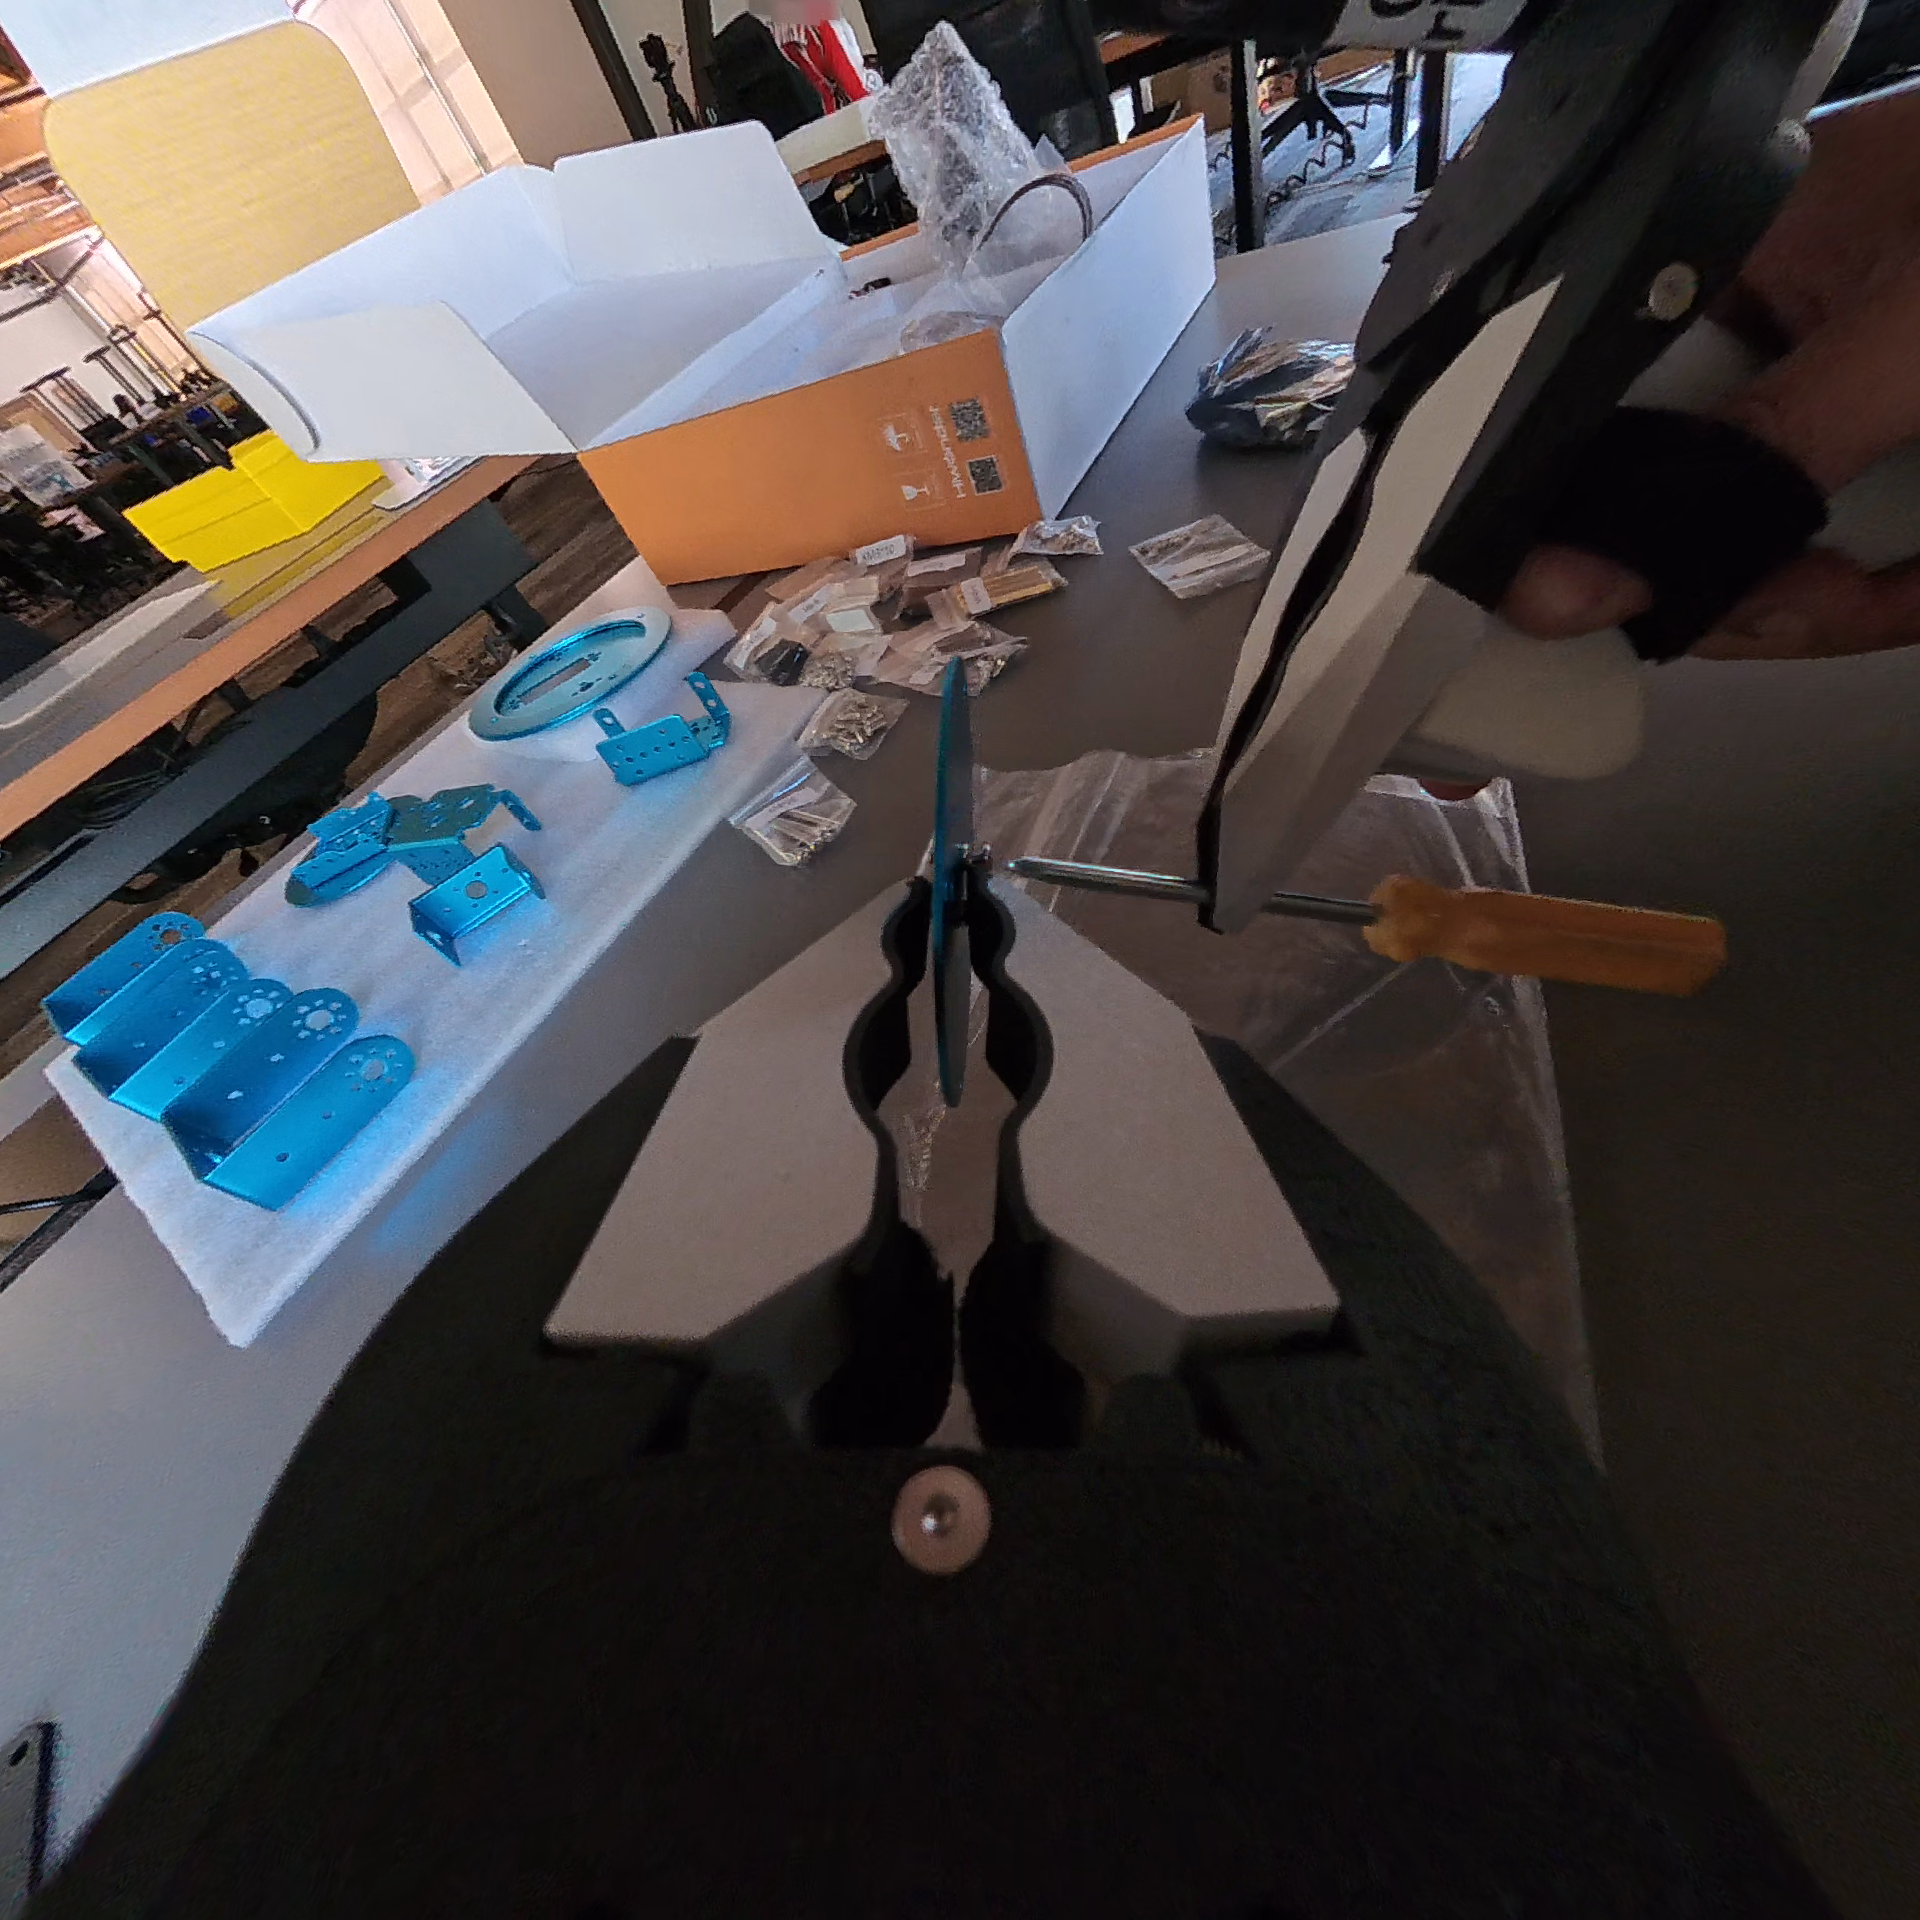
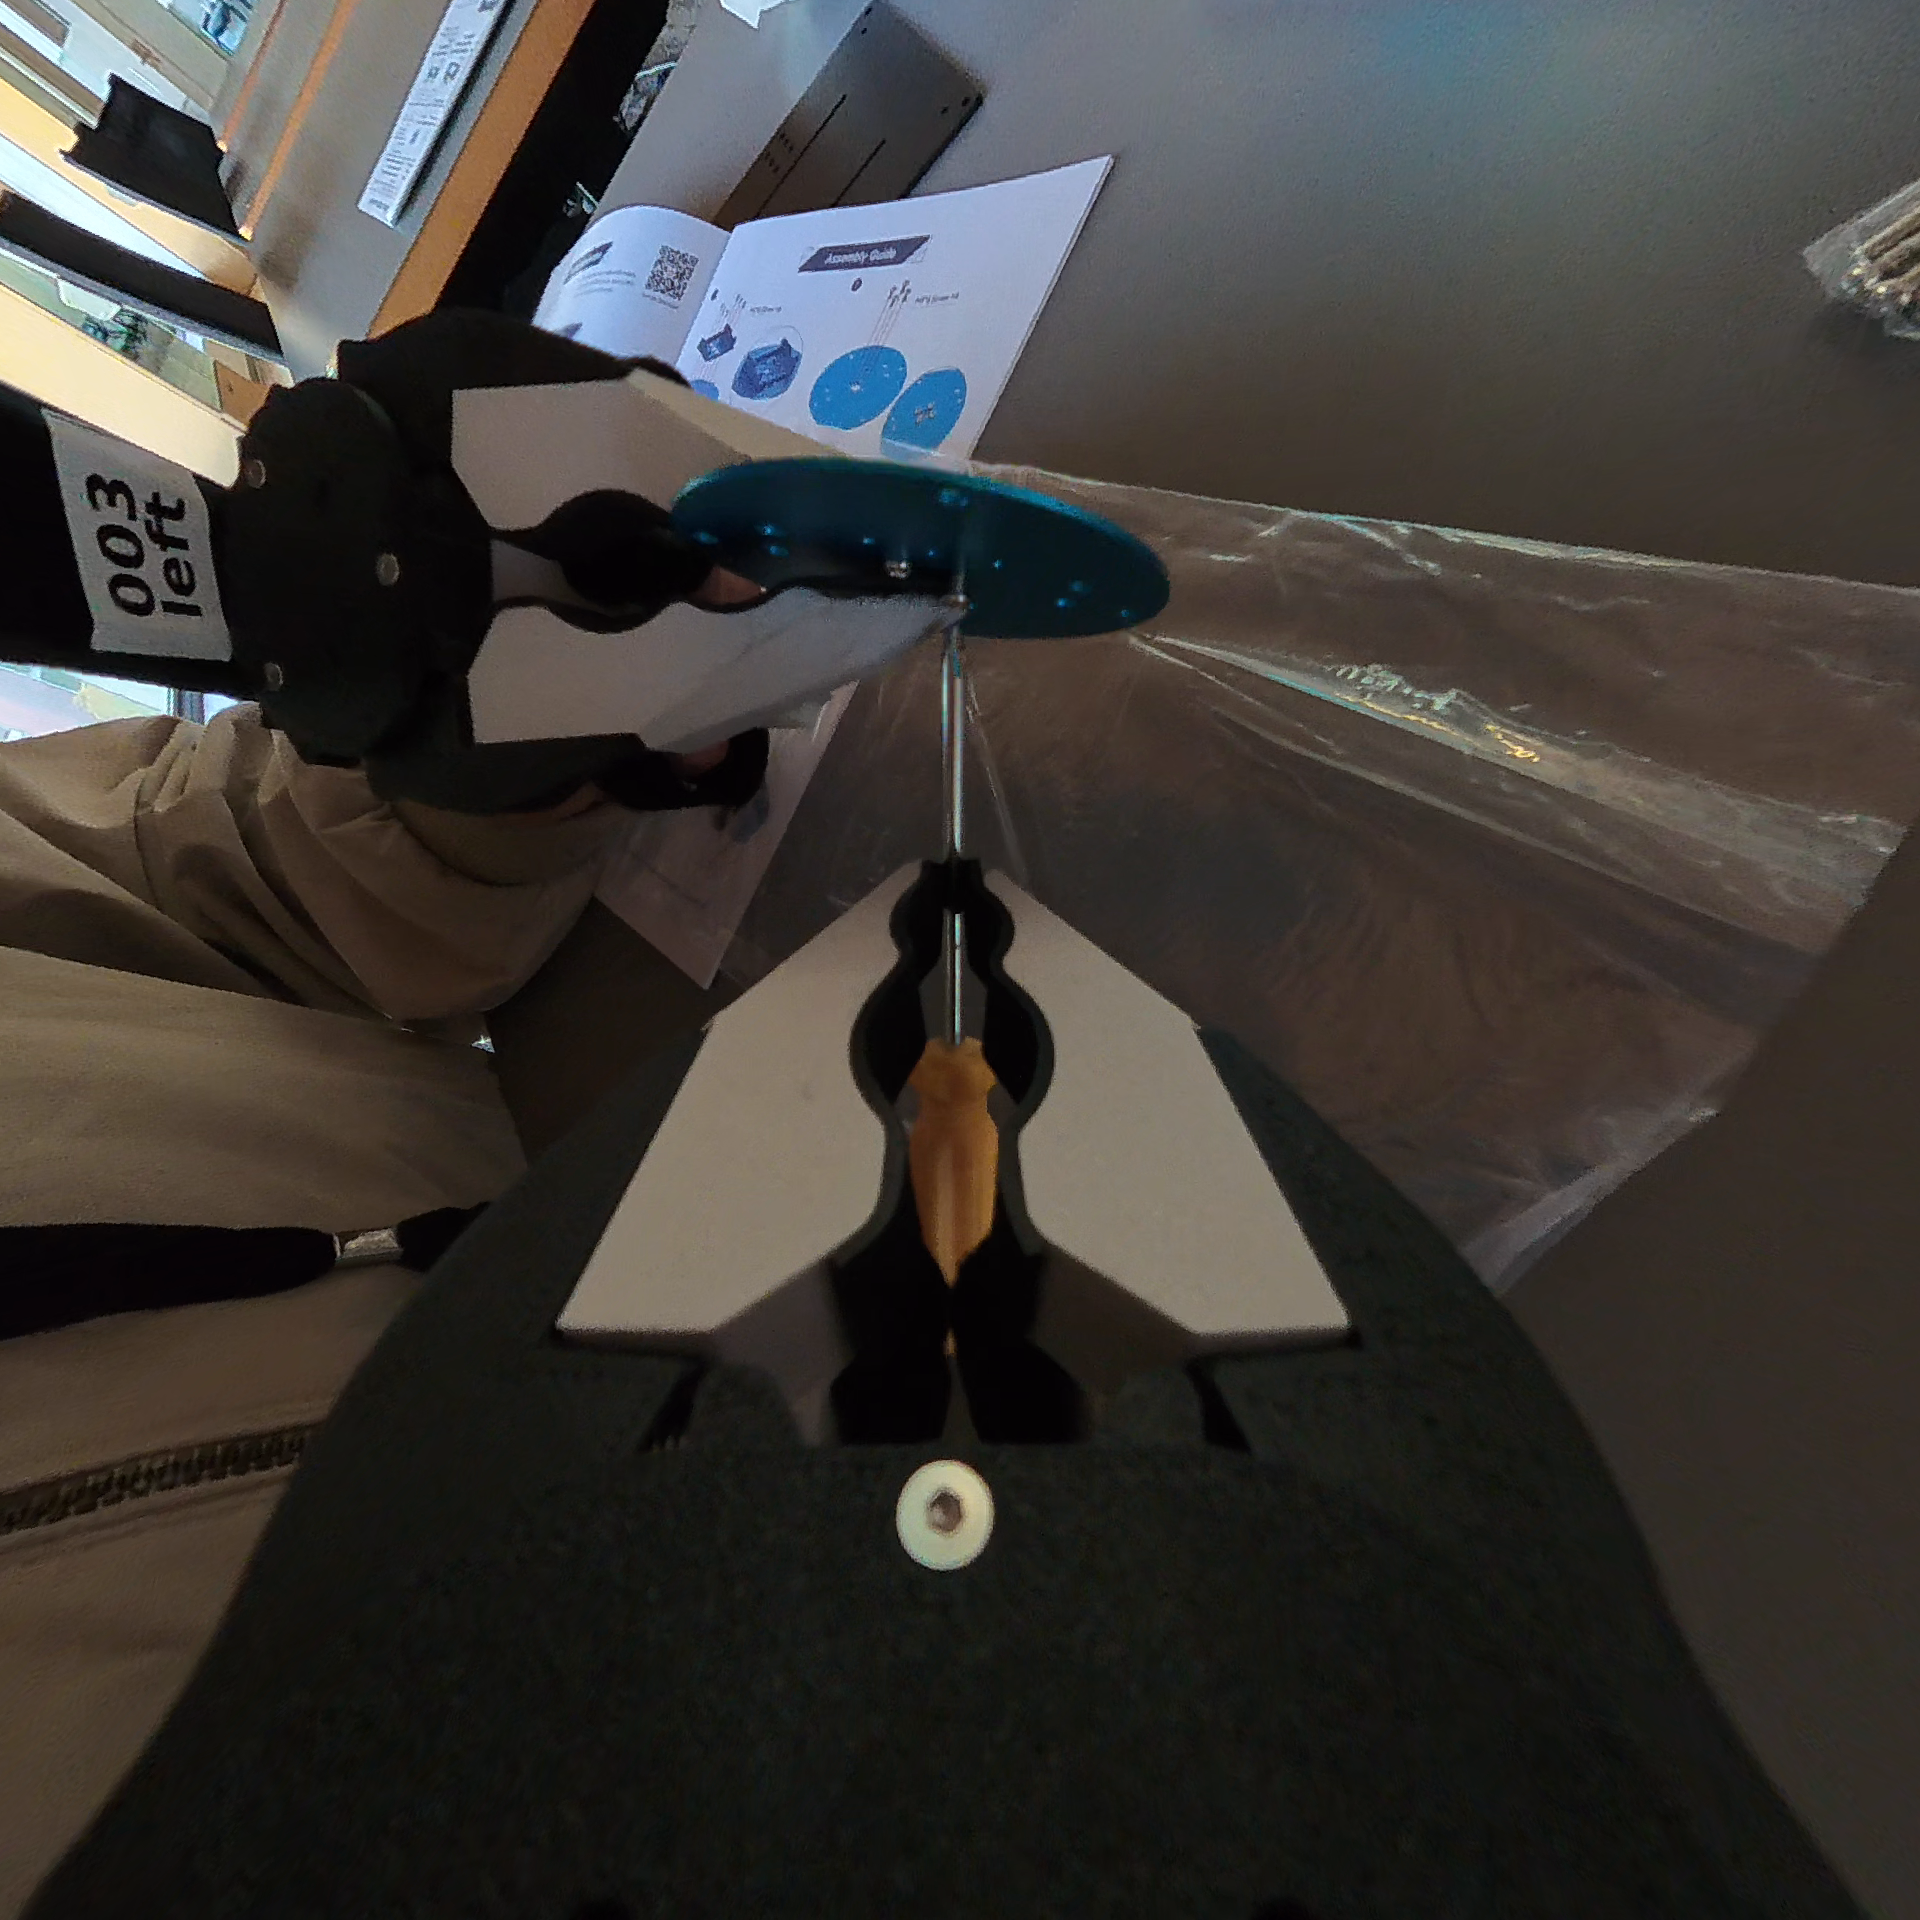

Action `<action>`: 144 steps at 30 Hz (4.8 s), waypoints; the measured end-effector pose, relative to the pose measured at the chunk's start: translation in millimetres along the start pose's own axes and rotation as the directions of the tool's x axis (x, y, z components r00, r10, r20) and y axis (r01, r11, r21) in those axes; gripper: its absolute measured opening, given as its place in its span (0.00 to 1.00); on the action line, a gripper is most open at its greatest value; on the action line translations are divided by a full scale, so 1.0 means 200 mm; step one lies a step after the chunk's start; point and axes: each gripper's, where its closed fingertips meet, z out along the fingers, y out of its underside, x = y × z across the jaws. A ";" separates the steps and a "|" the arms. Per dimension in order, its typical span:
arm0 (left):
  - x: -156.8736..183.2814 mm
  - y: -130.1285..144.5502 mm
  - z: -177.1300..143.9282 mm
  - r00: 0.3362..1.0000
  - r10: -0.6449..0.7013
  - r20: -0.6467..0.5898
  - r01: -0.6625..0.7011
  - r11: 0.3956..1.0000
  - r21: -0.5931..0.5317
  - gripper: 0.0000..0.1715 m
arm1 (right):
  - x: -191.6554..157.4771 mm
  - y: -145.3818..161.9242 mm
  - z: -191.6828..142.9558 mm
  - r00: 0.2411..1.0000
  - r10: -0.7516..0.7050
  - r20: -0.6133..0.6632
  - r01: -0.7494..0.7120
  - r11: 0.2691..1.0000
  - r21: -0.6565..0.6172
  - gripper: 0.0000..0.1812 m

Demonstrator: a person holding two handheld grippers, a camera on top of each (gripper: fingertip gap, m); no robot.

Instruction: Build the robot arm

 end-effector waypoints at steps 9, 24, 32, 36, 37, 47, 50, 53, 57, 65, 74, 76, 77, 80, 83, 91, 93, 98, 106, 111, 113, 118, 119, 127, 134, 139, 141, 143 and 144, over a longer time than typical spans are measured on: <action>0.02 0.02 0.01 0.999 0.040 0.000 -0.040 0.999 -0.021 0.04 | 0.01 0.00 -0.01 1.000 0.005 -0.003 -0.005 1.000 0.006 0.01; -0.02 0.06 0.02 1.000 -0.009 0.008 0.009 0.998 -0.056 0.04 | 0.12 0.14 0.12 0.929 -0.318 -0.188 0.283 0.940 -0.189 0.02; -0.02 0.08 0.02 1.000 -0.011 0.005 0.012 0.998 -0.068 0.04 | 0.13 0.16 0.09 0.897 -0.393 -0.201 0.364 0.916 -0.170 0.08; -0.03 0.08 0.02 1.000 -0.017 0.008 0.017 0.998 -0.066 0.04 | 0.12 0.21 -0.01 0.874 -0.430 -0.224 0.420 0.903 -0.096 0.14; -0.03 0.08 0.02 1.000 -0.022 0.004 0.023 0.998 -0.066 0.04 | 0.13 0.24 -0.03 0.863 -0.442 -0.243 0.431 0.897 -0.103 0.14; -0.02 0.08 0.02 1.000 -0.021 -0.007 0.020 0.997 -0.068 0.04 | 0.17 0.28 -0.04 0.802 -0.482 -0.352 0.470 0.874 -0.125 0.09; -0.03 0.08 0.02 0.999 -0.034 -0.001 0.034 0.997 -0.064 0.04 | 0.16 0.25 -0.04 0.881 -0.369 -0.295 0.362 0.929 -0.080 0.08; -0.07 0.07 0.00 0.998 -0.058 0.031 0.059 0.997 -0.050 0.04 | 0.08 0.17 -0.07 0.967 -0.200 -0.155 0.216 0.972 0.095 0.08; -0.09 0.08 0.01 0.993 -0.118 0.018 0.119 0.992 -0.046 0.04 | 0.04 0.13 -0.10 0.992 -0.112 -0.053 0.120 0.973 0.199 0.08; -0.06 0.09 0.02 0.994 -0.108 0.008 0.108 0.993 -0.054 0.04 | 0.03 0.12 -0.05 0.988 -0.118 -0.101 0.138 0.966 0.219 0.08; -0.06 0.09 0.02 0.995 -0.101 0.006 0.101 0.993 -0.061 0.04 | 0.05 0.11 -0.06 0.994 -0.082 -0.079 0.098 0.968 0.229 0.08; -0.06 0.10 0.02 0.995 -0.098 0.007 0.098 0.993 -0.063 0.04 | 0.05 0.11 -0.06 0.994 -0.075 -0.079 0.091 0.970 0.226 0.08; -0.06 0.10 0.02 0.996 -0.094 0.007 0.094 0.994 -0.064 0.04 | 0.06 0.11 -0.06 0.994 -0.069 -0.081 0.086 0.971 0.224 0.08; -0.05 0.10 0.02 0.996 -0.091 0.008 0.091 0.994 -0.064 0.04 | 0.06 0.11 -0.06 0.995 -0.068 -0.078 0.083 0.972 0.221 0.08; -0.06 0.10 0.02 0.995 -0.099 0.011 0.100 0.993 -0.062 0.04 | 0.06 0.12 -0.06 0.994 -0.074 -0.079 0.090 0.973 0.213 0.08; -0.06 0.09 0.02 0.996 -0.085 0.013 0.086 0.994 -0.062 0.04 | 0.06 0.12 -0.05 0.994 -0.076 -0.084 0.092 0.974 0.206 0.08; -0.06 0.09 0.02 0.997 -0.080 0.016 0.081 0.995 -0.064 0.04 | 0.06 0.12 -0.05 0.993 -0.075 -0.086 0.092 0.974 0.207 0.08; -0.06 0.09 0.02 0.997 -0.069 0.019 0.070 0.995 -0.068 0.04 | 0.06 0.12 -0.05 0.993 -0.075 -0.087 0.092 0.974 0.206 0.08; -0.05 0.09 0.02 0.999 -0.045 0.013 0.046 0.997 -0.066 0.04 | 0.06 0.13 -0.05 0.994 -0.070 -0.087 0.087 0.975 0.204 0.08; -0.05 0.09 0.02 0.999 -0.003 0.035 0.006 0.997 -0.075 0.04 | 0.06 0.13 -0.05 0.993 -0.072 -0.092 0.090 0.975 0.202 0.08; -0.06 0.09 0.02 0.999 -0.008 0.043 0.011 0.997 -0.074 0.04 | 0.06 0.13 -0.05 0.993 -0.075 -0.093 0.093 0.974 0.205 0.08; -0.06 0.10 0.02 0.998 0.019 0.052 -0.015 0.996 -0.085 0.04 | 0.06 0.12 -0.05 0.993 -0.073 -0.092 0.091 0.974 0.206 0.08; -0.06 0.10 0.02 0.998 0.026 0.053 -0.021 0.996 -0.087 0.04 | 0.06 0.12 -0.05 0.993 -0.072 -0.094 0.090 0.975 0.205 0.08; -0.05 0.11 0.03 0.995 0.073 0.063 -0.066 0.993 -0.102 0.04 | 0.07 0.12 -0.06 0.987 -0.095 -0.133 0.120 0.973 0.199 0.08; -0.06 0.10 0.03 0.996 0.028 0.085 -0.017 0.991 -0.134 0.04 | 0.13 0.09 -0.09 0.723 -0.452 -0.523 0.498 0.865 -0.059 0.08; -0.08 0.08 0.01 0.994 0.030 0.104 -0.018 0.993 -0.116 0.04 | 0.11 0.08 -0.08 0.720 -0.467 -0.512 0.501 0.862 -0.082 0.07; -0.08 0.04 -0.01 0.993 0.047 0.105 -0.041 0.997 -0.061 0.04 | 0.06 0.08 -0.07 0.895 -0.293 -0.336 0.335 0.939 0.074 0.08; -0.09 -0.02 -0.04 0.992 0.066 0.112 -0.067 0.998 0.001 0.04 | -0.01 0.05 -0.10 0.996 -0.070 -0.054 0.080 0.975 0.206 0.07; -0.09 -0.05 -0.05 0.991 0.076 0.107 -0.079 0.996 0.027 0.04 | -0.03 0.04 -0.12 0.999 -0.002 0.050 -0.010 0.973 0.229 0.07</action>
